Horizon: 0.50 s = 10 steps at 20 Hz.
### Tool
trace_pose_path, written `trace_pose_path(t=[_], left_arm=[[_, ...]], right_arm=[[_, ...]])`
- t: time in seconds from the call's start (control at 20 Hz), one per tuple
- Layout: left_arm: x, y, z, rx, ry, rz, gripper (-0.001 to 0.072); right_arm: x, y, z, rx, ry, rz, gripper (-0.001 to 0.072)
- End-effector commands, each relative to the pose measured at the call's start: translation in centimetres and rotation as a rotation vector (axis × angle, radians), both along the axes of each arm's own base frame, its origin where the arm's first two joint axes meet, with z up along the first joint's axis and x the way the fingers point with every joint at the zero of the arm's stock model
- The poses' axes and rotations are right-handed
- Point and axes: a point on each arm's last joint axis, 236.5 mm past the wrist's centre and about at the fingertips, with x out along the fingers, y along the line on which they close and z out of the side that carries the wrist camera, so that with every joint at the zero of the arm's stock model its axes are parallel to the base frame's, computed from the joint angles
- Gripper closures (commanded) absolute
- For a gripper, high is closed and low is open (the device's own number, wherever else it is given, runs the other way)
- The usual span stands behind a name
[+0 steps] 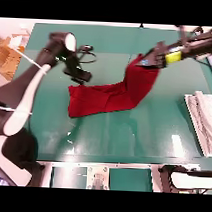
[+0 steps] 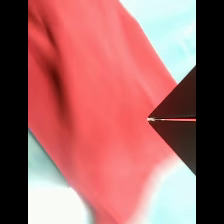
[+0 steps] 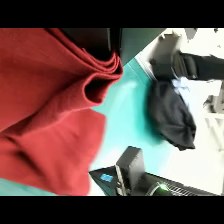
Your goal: Fold the shirts.
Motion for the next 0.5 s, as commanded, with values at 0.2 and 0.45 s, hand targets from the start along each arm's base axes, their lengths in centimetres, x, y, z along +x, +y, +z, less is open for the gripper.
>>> trace_pose_path(t=[0.2,0.45], left_arm=[[-1.9,13.4,7.2,0.135,-0.055,0.246,0.0686],[-3.4,16.6,6.6,0.147,-0.017,0.291,0.0687]], right_arm=[[0.0,22.8,-12.6,0.038,-0.106,-0.092,0.0641],[-1.7,25.9,-20.4,-0.072,-0.139,-0.021,0.0171]])
